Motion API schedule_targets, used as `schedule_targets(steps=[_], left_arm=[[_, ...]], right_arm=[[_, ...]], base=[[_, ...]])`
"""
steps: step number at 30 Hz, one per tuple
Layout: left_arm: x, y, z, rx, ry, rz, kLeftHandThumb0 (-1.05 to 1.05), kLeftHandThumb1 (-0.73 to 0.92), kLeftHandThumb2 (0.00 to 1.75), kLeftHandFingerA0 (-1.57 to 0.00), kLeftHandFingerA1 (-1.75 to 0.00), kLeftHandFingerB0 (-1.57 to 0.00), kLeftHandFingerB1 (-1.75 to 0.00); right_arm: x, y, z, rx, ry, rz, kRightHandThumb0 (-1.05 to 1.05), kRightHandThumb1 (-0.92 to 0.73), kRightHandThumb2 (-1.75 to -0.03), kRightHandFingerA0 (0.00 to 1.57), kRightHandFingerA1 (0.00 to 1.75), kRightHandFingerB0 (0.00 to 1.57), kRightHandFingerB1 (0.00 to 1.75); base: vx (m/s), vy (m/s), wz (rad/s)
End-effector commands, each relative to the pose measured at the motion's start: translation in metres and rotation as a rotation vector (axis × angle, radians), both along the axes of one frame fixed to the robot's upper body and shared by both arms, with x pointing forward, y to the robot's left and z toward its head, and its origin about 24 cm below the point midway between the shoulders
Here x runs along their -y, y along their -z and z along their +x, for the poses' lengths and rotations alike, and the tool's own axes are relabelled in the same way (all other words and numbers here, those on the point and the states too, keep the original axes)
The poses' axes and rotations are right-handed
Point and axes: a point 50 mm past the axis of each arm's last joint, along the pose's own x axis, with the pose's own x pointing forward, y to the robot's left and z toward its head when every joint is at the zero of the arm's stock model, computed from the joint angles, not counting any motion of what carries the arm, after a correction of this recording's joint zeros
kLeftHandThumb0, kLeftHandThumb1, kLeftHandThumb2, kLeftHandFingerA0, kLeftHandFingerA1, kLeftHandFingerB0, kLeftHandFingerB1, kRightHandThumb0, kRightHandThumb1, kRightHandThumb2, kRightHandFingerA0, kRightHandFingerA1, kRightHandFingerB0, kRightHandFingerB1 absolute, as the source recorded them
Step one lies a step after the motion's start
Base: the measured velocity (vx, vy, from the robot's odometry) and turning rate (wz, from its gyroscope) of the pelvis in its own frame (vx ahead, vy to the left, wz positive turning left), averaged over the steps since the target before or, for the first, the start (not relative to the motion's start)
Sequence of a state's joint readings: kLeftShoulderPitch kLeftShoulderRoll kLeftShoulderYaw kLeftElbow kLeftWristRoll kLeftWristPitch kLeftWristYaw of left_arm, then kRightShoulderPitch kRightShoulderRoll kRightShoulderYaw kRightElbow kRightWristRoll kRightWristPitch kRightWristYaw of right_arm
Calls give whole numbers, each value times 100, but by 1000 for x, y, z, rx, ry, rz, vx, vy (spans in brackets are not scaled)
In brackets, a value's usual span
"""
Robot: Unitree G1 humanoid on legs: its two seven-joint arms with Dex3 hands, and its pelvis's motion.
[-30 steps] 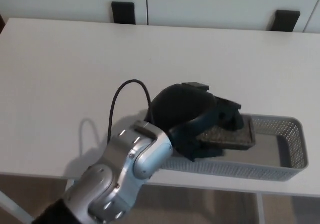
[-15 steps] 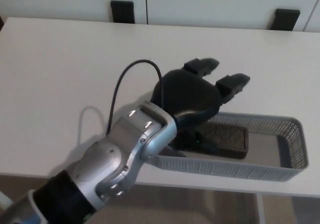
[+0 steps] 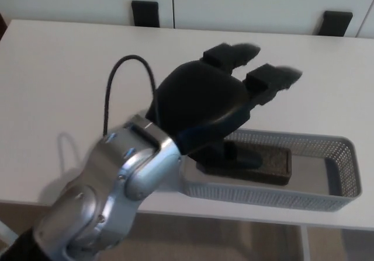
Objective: The robot walks towards a desk on which an eraser is kept on the left hand side and a container is kept on the right hand side. The robot picks up the eraser using its left hand and places it in the container.
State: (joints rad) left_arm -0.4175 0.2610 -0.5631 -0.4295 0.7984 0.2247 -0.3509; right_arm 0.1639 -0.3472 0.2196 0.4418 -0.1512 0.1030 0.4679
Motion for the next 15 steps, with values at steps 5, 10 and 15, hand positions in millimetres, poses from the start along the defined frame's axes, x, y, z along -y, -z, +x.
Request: schedule_targets(steps=[5,10,15], left_arm=[[-139,-35,-74,-965,916,-545,-92,92,69,-63,-41,-54,-37],[-207,-33,-93,-1156,832,-697,-105,92,75,-71,-42,-65,-40],[-255,-65,-112,-1544,706,-878,-105,92,78,-84,-46,-76,-43]], right_arm=[[18,6,-7,-28,68,-36,-34,-66,-59,59,45,40,38],[19,7,-9,-22,59,-49,-33,-68,-60,60,45,41,39],[17,9,-13,-28,57,-52,-33,-67,-60,59,45,41,39]], base=[[0,0,0],[0,0,0],[0,0,0]])
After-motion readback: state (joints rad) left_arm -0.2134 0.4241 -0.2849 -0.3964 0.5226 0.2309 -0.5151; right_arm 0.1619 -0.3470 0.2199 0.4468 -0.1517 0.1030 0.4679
